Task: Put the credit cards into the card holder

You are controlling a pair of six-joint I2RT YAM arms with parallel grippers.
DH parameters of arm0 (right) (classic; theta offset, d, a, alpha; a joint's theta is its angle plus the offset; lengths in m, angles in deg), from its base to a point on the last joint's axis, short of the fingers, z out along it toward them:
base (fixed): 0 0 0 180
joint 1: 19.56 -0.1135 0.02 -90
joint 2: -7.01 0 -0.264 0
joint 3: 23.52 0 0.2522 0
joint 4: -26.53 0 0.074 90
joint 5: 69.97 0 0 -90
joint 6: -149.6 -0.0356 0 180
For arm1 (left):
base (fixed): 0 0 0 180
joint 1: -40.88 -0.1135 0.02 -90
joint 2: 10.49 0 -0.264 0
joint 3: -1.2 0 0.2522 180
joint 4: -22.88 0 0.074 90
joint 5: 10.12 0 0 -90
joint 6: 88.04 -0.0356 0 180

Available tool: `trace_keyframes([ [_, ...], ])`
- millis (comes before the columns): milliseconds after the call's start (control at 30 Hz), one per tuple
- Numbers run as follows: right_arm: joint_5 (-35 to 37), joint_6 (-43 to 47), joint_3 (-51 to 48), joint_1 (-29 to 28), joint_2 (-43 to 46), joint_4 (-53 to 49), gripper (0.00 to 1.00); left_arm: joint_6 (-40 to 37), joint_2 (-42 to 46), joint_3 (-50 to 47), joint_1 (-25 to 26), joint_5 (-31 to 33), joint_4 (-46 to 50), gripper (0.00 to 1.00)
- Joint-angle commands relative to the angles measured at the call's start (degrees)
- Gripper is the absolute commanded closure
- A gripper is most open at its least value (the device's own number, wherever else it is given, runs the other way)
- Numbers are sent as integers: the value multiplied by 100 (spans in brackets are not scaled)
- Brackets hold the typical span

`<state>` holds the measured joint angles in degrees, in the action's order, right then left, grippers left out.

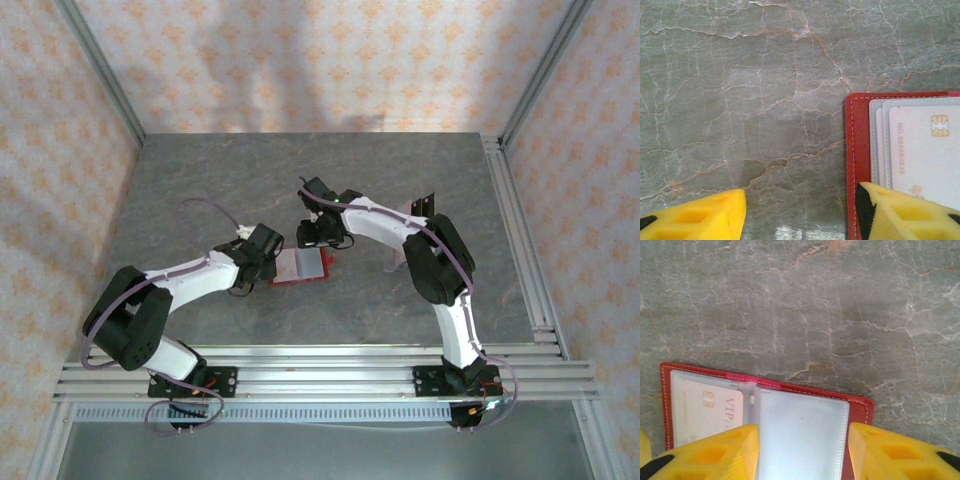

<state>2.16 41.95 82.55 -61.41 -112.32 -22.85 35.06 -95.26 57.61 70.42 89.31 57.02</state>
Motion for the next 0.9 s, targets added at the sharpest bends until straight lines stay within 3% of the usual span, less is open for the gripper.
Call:
trace_keyframes([
  [0,23,117,183,-69,-232,-176,50,37,33,17,34,205,158,39],
  [267,-43,99,64,-69,-433,-113,50,30,7,10,34,210,130,39],
  [867,-1089,-438,-222,-232,-338,434,50,38,5,6,34,188,106,39],
])
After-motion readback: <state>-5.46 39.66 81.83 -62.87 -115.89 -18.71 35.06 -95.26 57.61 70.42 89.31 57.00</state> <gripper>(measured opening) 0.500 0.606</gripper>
